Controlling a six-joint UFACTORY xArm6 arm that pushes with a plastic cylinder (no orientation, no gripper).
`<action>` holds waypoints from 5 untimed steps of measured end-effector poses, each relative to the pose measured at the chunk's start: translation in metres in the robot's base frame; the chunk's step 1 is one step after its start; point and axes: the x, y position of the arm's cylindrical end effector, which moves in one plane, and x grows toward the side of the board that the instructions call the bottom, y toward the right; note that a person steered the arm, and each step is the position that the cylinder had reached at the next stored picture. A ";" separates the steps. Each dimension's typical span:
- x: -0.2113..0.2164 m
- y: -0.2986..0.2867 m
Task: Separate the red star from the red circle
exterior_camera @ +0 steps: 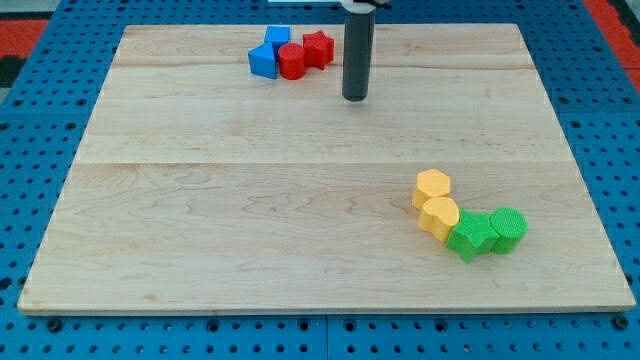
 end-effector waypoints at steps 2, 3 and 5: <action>-0.011 0.002; -0.014 -0.020; -0.024 -0.054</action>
